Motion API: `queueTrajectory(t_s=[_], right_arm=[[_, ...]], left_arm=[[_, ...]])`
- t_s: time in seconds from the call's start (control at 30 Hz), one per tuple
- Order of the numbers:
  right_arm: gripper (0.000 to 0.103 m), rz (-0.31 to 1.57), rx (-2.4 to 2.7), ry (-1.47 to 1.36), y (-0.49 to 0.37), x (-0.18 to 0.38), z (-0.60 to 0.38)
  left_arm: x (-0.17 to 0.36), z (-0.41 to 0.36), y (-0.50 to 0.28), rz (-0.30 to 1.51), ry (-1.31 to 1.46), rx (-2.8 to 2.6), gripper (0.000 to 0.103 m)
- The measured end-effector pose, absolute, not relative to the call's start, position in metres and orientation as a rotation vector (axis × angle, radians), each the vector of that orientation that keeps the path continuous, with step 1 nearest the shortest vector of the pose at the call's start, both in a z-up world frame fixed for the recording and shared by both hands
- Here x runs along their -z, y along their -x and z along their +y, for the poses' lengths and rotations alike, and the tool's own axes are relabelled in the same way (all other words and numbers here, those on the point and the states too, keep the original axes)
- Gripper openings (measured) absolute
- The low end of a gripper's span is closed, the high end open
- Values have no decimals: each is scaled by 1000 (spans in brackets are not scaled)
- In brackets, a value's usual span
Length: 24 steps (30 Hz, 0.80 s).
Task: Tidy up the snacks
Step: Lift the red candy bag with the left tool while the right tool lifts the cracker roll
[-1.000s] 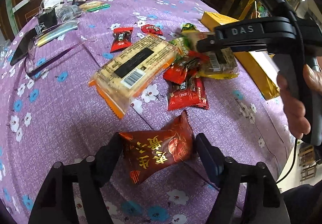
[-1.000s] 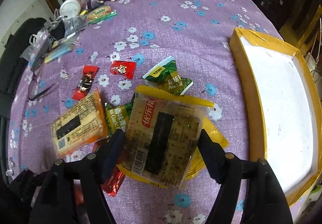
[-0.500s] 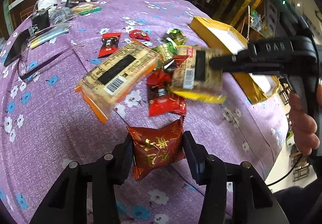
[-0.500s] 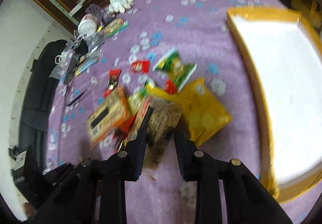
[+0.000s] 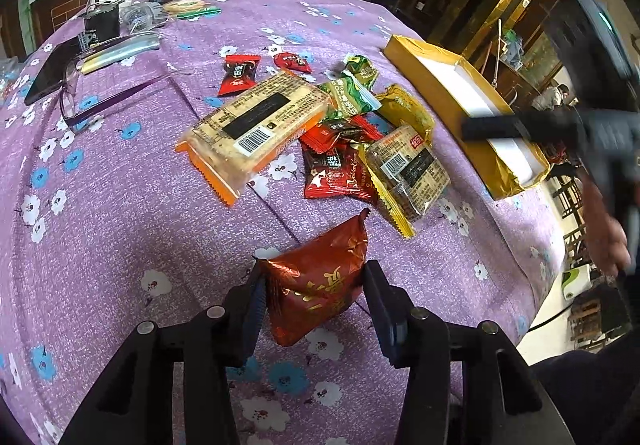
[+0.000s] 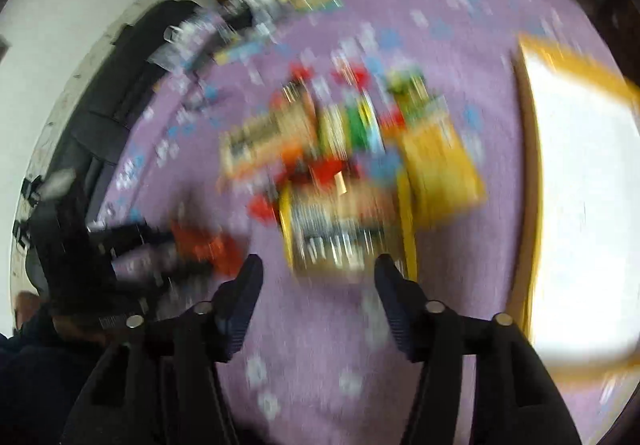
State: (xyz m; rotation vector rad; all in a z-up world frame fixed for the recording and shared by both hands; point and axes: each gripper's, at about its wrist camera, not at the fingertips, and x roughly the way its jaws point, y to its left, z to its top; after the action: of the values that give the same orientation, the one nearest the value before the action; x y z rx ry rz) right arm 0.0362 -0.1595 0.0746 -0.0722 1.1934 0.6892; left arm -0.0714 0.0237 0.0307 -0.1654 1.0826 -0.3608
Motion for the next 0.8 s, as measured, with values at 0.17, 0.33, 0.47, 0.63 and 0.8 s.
queueTrajectory(t_s=[0.17,0.33,0.47,0.63,0.8], right_arm=[[67,1258,-729,91,-90,-38,-132],[67,1378,-783,124,-89,-13,-133],[70,1422,-910,218,-50,-20,-140],[74,1367,-956,432,-1,-24,-141],[76,1284,-909,597,23,-20,-134]], left_arm=[[-30,21,74,1087,169,347,50],[-27,21,82,1094,182,326,50],[-26,22,84,1094,193,305,53],[-18,17,79,1115,205,292,60],[-18,9,74,1084,168,291,63]])
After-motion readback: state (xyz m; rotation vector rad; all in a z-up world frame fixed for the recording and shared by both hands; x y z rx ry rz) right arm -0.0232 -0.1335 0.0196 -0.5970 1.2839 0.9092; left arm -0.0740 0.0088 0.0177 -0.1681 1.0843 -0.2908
